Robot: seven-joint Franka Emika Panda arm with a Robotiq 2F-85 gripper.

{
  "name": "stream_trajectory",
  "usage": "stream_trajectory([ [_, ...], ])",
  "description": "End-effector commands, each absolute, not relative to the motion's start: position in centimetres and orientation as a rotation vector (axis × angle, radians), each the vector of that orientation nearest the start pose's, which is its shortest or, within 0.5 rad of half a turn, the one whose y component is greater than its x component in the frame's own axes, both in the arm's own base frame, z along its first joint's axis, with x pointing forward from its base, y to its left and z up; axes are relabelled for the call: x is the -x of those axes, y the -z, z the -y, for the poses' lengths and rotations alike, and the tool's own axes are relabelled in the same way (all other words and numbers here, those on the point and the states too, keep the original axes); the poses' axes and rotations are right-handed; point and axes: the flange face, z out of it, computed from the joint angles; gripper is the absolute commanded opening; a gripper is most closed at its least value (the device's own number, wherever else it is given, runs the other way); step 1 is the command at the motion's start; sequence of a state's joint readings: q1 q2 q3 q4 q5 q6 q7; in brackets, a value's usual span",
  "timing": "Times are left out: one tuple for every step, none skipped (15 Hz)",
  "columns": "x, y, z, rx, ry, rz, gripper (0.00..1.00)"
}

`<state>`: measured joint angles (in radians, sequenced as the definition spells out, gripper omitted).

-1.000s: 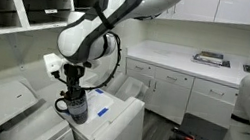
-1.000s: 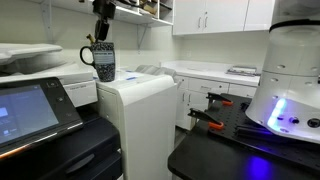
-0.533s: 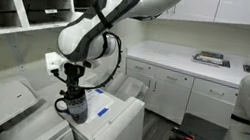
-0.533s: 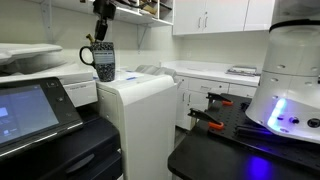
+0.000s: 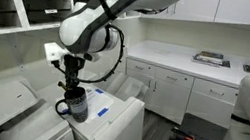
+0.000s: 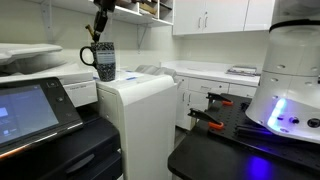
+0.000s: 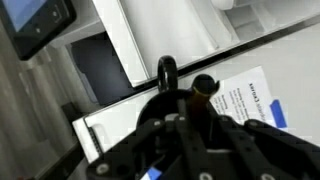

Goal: Remove the yellow pen from the mug

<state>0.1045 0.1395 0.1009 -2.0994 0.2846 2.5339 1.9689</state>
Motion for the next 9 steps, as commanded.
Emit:
stream_trajectory([
  [-57.0, -40.6, -11.4, 1.526, -0.06, -2.254, 0.05],
  [-56.8, -41.3, -11.3, 1.524, -0.056, -2.241, 0.05],
  [-56.6, -42.0, -11.3, 1.523, -0.057, -2.222, 0.05],
  [-56.4, -42.7, -11.2, 1.519, -0.052, -2.211, 0.05],
  [-56.1, -43.5, -11.1, 1.515, -0.054, -2.198, 0.05],
  [-55.9, -44.3, -11.0, 1.51, -0.042, -2.186, 0.05],
  [-55.7, -45.1, -10.9, 1.503, -0.027, -2.17, 0.05],
  [-55.5, -45.8, -10.8, 1.497, -0.023, -2.158, 0.05],
  [-55.3, -46.5, -10.7, 1.487, -0.019, -2.147, 0.05],
])
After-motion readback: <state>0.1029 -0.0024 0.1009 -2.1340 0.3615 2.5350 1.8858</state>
